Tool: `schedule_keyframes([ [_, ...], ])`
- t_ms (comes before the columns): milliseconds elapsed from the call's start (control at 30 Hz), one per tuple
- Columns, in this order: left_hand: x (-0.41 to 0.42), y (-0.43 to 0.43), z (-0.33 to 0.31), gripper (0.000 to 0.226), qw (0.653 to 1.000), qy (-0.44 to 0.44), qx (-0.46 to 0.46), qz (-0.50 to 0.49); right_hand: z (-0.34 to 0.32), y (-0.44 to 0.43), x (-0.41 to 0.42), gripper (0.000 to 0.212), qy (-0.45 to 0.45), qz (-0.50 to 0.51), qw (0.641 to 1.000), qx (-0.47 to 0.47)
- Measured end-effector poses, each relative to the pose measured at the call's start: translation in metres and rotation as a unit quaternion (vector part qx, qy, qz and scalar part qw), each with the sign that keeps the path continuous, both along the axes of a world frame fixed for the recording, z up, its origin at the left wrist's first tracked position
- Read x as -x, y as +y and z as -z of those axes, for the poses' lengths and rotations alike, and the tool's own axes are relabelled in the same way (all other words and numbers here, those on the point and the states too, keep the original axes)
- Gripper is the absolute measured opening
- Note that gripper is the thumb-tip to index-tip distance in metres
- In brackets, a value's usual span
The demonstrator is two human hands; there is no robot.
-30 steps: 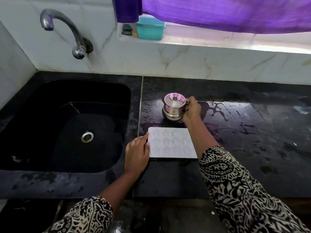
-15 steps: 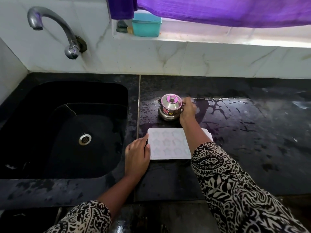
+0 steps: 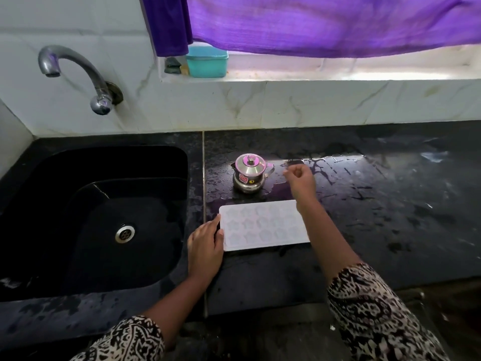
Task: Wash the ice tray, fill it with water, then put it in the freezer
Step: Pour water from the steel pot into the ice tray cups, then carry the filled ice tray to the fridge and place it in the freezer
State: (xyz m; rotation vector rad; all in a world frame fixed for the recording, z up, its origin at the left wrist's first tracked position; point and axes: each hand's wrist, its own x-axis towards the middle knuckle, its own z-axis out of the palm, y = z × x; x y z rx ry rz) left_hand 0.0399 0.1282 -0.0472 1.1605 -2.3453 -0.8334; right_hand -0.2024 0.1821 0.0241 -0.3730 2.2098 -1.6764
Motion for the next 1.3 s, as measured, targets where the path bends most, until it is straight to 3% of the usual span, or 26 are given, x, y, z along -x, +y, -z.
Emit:
schedule_keyframes([
  [100, -0.001, -0.001, -0.003, 0.060, 0.999, 0.006, -0.031, -0.001, 0.007, 0.046, 0.000, 0.006, 0.050, -0.040, 0.997, -0.052],
  [200, 0.000, -0.007, -0.007, 0.042, 0.997, 0.013, -0.074, -0.004, 0.019, 0.086, 0.004, 0.005, 0.073, -0.011, 0.991, -0.108],
  [400, 0.005, -0.017, -0.015, 0.048, 0.983, 0.062, -0.173, -0.027, 0.044, 0.122, 0.012, 0.018, 0.080, -0.005, 0.980, -0.184],
  [533, 0.016, -0.024, -0.021, 0.046, 0.934, 0.125, -0.321, -0.092, 0.051, 0.123, 0.013, 0.021, 0.073, -0.017, 0.979, -0.191],
  [733, 0.030, -0.024, -0.027, 0.029, 0.875, 0.153, -0.433, -0.154, 0.052, 0.117, 0.016, 0.016, -0.002, -0.030, 0.989, -0.144],
  [867, 0.033, -0.023, -0.027, 0.027, 0.866, 0.160, -0.442, -0.173, 0.056, 0.113, 0.017, 0.013, 0.013, -0.050, 0.987, -0.151],
  [1300, 0.040, -0.012, -0.020, 0.031, 0.852, 0.225, -0.421, -0.216, 0.061, 0.110, 0.017, 0.012, -0.092, -0.037, 0.993, -0.060],
])
